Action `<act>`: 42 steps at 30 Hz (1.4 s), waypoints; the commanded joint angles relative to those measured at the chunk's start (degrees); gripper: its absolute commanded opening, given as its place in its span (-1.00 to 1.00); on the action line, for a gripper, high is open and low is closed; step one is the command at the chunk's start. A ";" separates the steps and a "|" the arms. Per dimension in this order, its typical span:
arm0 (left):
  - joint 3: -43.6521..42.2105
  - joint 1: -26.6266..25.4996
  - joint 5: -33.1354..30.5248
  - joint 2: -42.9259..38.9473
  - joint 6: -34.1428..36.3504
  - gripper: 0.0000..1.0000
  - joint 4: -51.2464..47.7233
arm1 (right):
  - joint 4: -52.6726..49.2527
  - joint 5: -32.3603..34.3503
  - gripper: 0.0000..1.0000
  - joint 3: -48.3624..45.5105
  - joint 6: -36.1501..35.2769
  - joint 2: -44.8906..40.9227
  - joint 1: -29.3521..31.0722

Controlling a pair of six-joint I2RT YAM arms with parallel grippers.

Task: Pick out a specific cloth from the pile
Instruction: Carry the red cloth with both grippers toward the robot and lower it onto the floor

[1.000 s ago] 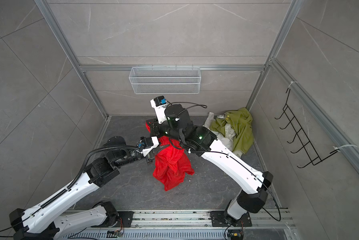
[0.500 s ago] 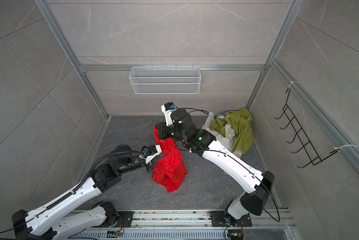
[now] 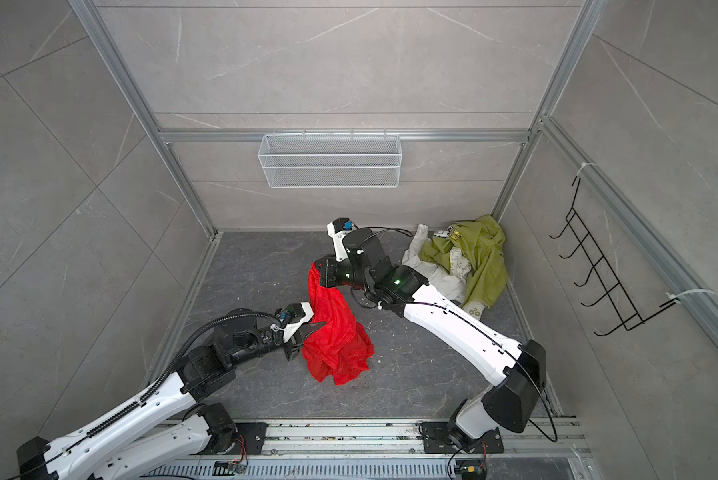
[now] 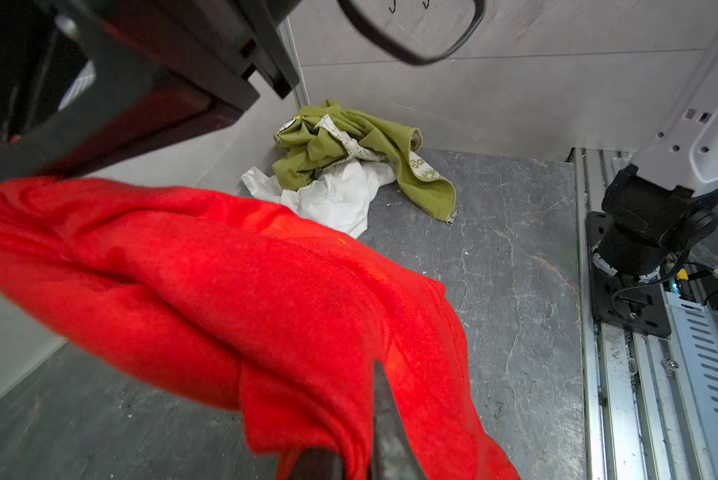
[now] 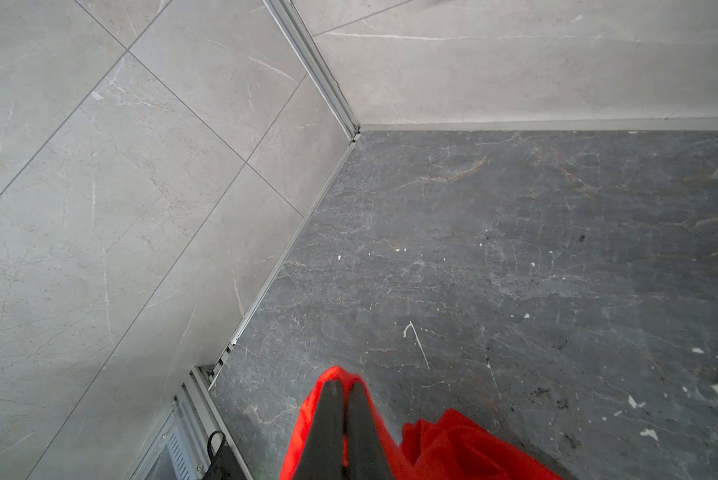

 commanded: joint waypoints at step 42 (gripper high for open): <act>-17.03 0.11 -21.70 4.20 -30.61 -1.00 6.24 | 12.75 -0.28 -1.00 -27.68 4.24 -3.18 -8.52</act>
